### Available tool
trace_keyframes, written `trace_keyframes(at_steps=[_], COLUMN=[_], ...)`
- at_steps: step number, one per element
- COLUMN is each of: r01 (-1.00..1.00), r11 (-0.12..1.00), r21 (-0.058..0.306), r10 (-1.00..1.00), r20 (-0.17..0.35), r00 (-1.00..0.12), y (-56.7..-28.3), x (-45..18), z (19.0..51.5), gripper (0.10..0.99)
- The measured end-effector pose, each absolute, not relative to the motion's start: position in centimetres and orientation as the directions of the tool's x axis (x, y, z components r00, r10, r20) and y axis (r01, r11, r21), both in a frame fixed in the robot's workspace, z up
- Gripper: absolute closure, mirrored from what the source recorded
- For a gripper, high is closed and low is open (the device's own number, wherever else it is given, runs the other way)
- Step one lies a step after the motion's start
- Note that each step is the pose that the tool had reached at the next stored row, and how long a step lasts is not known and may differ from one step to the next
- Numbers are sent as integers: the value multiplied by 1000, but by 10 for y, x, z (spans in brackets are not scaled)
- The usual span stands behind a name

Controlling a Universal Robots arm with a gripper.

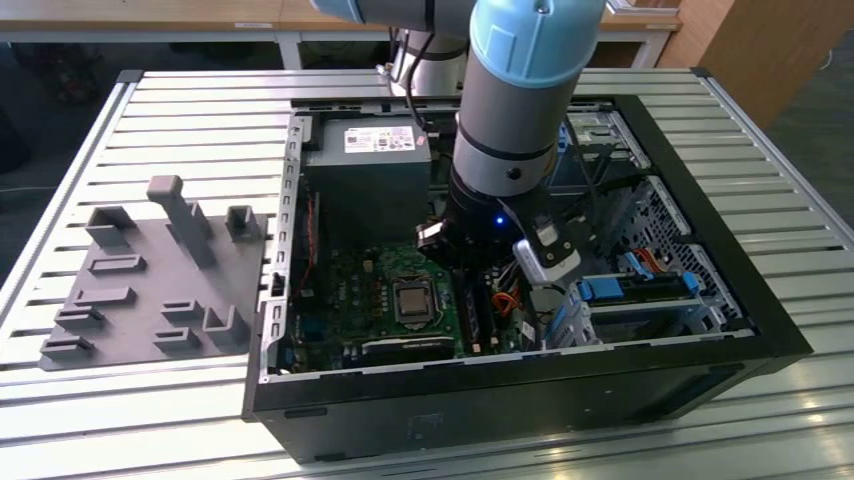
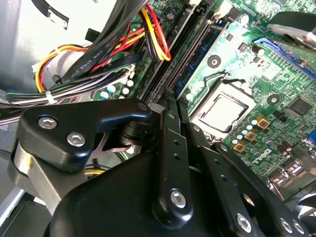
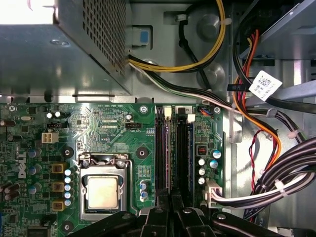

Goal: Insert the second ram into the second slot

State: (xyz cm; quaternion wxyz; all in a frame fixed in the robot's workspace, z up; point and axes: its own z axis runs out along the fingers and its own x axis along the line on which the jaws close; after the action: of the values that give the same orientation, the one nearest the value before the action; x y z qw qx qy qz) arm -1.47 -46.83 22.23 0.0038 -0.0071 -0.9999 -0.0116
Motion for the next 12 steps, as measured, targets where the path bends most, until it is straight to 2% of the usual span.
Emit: trace_keyframes(at_steps=[12], r01=[14], r11=[1000], r21=[23], r10=[14], r20=[8], r00=[-1000], y=[-468], x=[-15], z=[220], gripper=[949])
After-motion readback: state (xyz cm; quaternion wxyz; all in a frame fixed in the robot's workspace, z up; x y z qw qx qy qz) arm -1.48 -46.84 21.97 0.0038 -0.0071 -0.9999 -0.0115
